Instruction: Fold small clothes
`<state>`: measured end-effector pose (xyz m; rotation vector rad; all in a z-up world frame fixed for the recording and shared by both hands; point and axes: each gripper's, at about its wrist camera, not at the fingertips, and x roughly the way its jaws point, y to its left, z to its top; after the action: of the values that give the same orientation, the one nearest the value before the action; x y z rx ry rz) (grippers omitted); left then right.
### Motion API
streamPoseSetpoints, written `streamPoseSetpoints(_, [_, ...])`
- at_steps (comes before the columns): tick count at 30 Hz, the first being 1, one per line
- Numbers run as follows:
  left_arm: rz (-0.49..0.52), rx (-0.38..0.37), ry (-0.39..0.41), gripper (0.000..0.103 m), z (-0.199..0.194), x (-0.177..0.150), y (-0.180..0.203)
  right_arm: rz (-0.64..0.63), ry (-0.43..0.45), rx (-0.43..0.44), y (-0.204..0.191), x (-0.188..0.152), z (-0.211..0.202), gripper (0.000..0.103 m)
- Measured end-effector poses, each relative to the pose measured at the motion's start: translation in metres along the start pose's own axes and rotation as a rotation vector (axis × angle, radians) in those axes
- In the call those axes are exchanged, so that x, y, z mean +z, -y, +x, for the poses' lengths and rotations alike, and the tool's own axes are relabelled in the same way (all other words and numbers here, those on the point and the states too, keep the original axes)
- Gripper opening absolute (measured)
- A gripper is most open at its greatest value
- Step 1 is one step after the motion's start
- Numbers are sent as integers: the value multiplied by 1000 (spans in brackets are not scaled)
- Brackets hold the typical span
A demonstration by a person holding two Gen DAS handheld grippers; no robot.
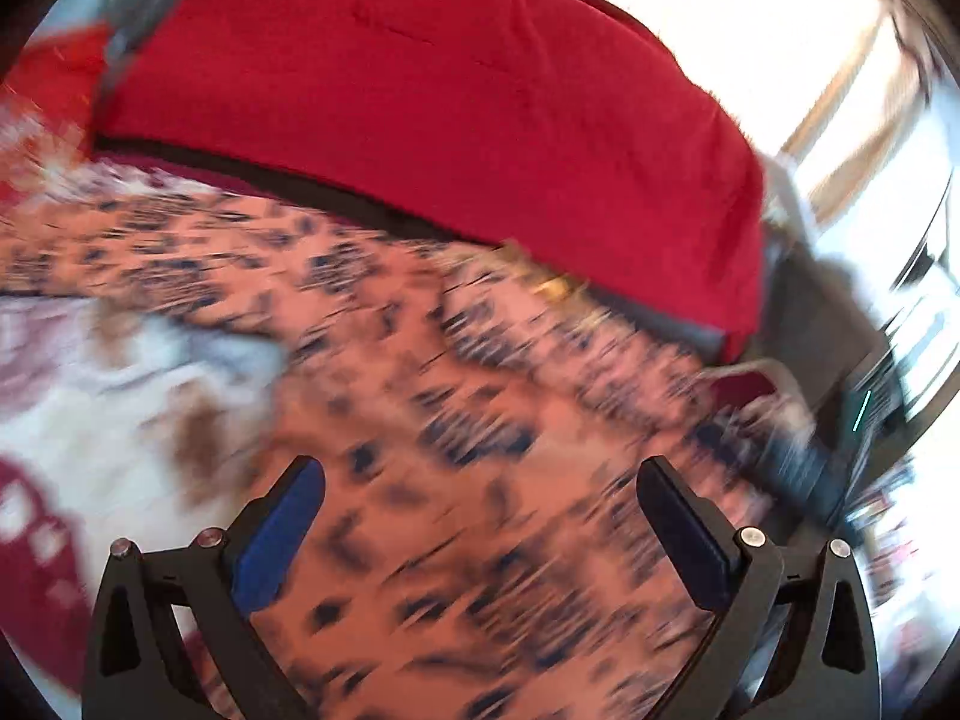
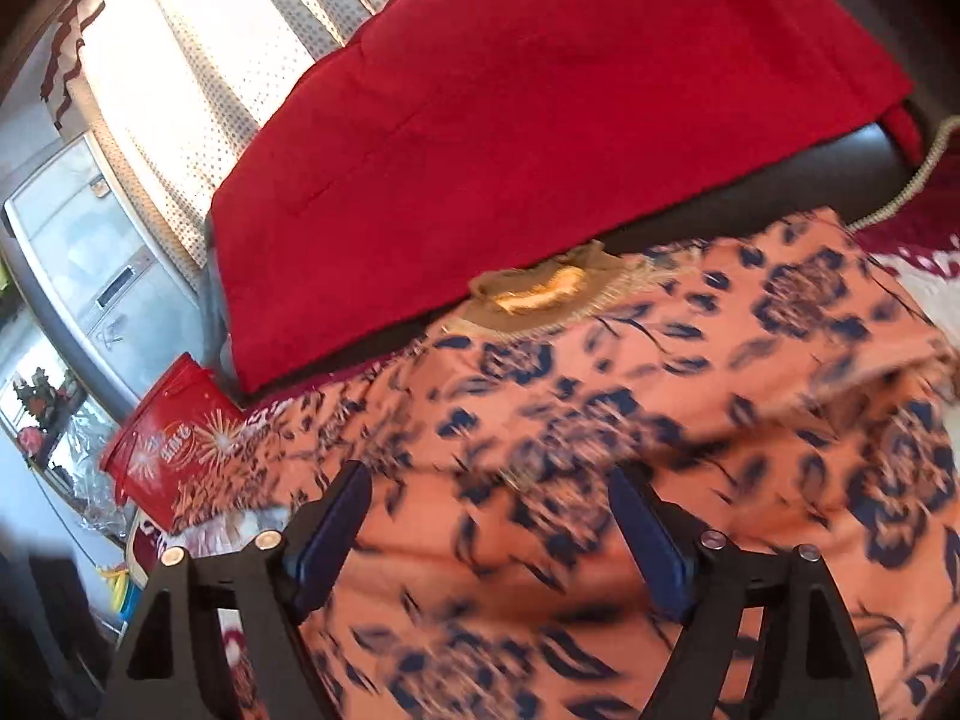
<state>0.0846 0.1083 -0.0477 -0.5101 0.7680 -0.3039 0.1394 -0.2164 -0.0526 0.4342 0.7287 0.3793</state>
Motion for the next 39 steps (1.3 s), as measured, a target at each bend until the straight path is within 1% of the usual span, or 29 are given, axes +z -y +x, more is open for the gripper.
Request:
streamPoseSetpoints(2, [-96,-72,-29,103,22,27,-1,2,-3,-3,11,-5,1,84])
streamPoseSetpoints(3, [-132,-92,-50,103,36,39,-2,10,-4,1,15,-8,2,84])
streamPoseSetpoints(5, [-179,-99,-98,103,72,60,-3,45,-3,14,32,-18,-1,84])
streamPoseSetpoints(7, [-192,-48,-156,101,105,71,-4,77,2,32,41,-26,3,84])
streamPoseSetpoints(8, [-204,1,-183,99,124,74,-7,80,15,47,44,-29,1,84])
streamPoseSetpoints(9, [-212,29,-205,93,135,74,-9,78,25,55,44,-30,0,84])
streamPoseSetpoints(10, [-221,47,-231,80,144,72,-11,79,28,63,45,-30,-1,84])
streamPoseSetpoints(11, [-235,60,-265,71,152,69,-13,83,32,72,47,-30,-1,84])
streamPoseSetpoints(13, [-236,113,-300,24,160,64,-12,89,40,90,50,-31,-2,84])
streamPoseSetpoints(14, [-226,139,-301,10,161,64,-11,91,45,98,51,-31,-3,84])
streamPoseSetpoints(15, [-222,143,-292,8,159,64,-10,92,48,103,51,-31,-4,84])
streamPoseSetpoints(16, [-219,148,-265,7,153,66,-8,93,49,106,51,-31,-3,84])
streamPoseSetpoints(17, [-192,155,-210,7,140,69,-1,93,48,107,51,-31,-3,84])
streamPoseSetpoints(19, [-121,146,-104,8,113,67,18,96,48,113,52,-31,-4,84])
streamPoseSetpoints(20, [-80,172,-64,8,102,62,26,101,45,117,52,-31,-3,84])
streamPoseSetpoints(21, [-62,195,-48,8,98,56,29,108,39,117,52,-29,-3,84])
streamPoseSetpoints(22, [-65,225,-51,8,100,49,25,116,25,115,52,-27,-3,84])
streamPoseSetpoints(24, [-80,300,-135,8,126,35,6,139,7,128,51,-18,-6,84])
streamPoseSetpoints(25, [-97,306,-168,9,135,29,-4,150,24,146,51,-11,-12,84])
streamPoseSetpoints(26, [-102,292,-168,10,139,25,-9,154,43,159,51,-2,-18,84])
streamPoseSetpoints(28, [-75,291,-142,10,136,23,-7,166,87,182,55,23,-31,84])
streamPoseSetpoints(29, [-76,293,-139,10,133,23,-6,173,106,174,59,34,-34,84])
streamPoseSetpoints(31, [-87,288,-141,10,127,25,-7,202,157,128,76,64,-36,86])
streamPoseSetpoints(33, [-113,272,-137,10,121,26,-11,278,203,80,101,82,-35,87])
streamPoseSetpoints(34, [-113,273,-125,9,119,27,-11,348,222,73,118,89,-35,87])
streamPoseSetpoints(36, [-81,272,-82,8,106,32,-7,498,251,98,152,93,-38,87])
streamPoseSetpoints(37, [-62,276,-54,8,101,35,-5,534,269,105,162,92,-44,87])
streamPoseSetpoints(39, [-51,285,-7,8,88,38,-5,542,288,97,171,87,-56,87])
